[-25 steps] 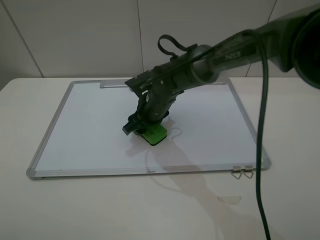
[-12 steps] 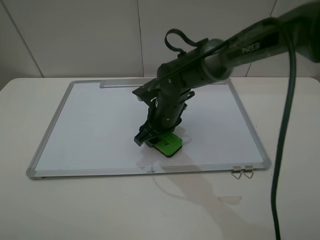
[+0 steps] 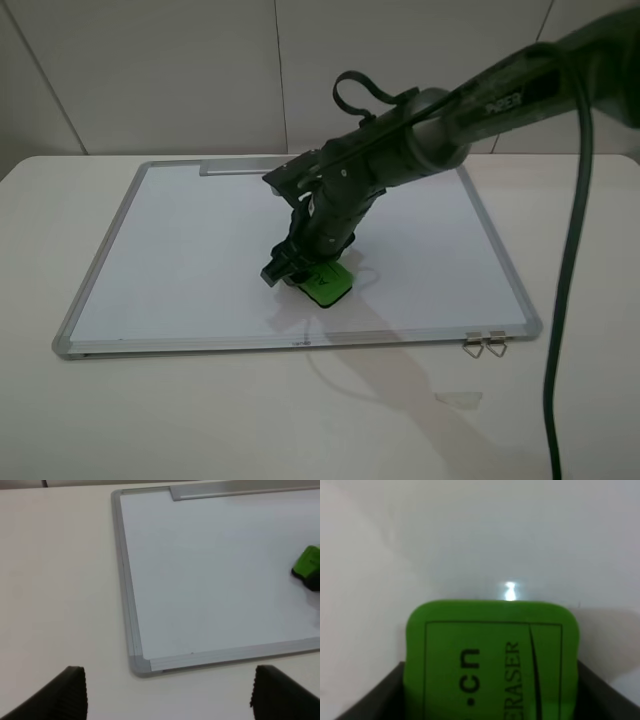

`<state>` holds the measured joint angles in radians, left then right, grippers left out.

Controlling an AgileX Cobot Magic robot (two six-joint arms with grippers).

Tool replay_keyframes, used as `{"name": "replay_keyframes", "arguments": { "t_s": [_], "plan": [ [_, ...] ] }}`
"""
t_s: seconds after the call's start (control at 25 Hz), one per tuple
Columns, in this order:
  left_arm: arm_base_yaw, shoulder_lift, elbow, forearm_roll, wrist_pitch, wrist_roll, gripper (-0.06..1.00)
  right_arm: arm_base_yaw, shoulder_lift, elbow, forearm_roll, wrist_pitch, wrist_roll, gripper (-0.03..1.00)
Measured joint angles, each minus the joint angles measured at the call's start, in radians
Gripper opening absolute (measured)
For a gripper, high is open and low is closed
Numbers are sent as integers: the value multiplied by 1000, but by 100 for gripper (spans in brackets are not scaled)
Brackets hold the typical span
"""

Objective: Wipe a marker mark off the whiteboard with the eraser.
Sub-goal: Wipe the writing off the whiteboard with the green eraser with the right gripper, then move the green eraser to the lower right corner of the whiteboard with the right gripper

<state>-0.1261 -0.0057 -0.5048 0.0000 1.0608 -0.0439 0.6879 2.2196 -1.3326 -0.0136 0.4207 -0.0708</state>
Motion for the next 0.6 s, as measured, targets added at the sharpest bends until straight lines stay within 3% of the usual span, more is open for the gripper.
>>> {"name": "replay_keyframes", "arguments": {
  "t_s": [0.28, 0.4, 0.6],
  "plan": [
    [0, 0, 0, 0, 0, 0, 69, 0, 13, 4, 14, -100, -3, 60],
    [0, 0, 0, 0, 0, 0, 69, -3, 18, -24, 14, -88, -3, 60],
    [0, 0, 0, 0, 0, 0, 69, -27, 36, -100, 14, 10, -8, 60]
  ]
}}
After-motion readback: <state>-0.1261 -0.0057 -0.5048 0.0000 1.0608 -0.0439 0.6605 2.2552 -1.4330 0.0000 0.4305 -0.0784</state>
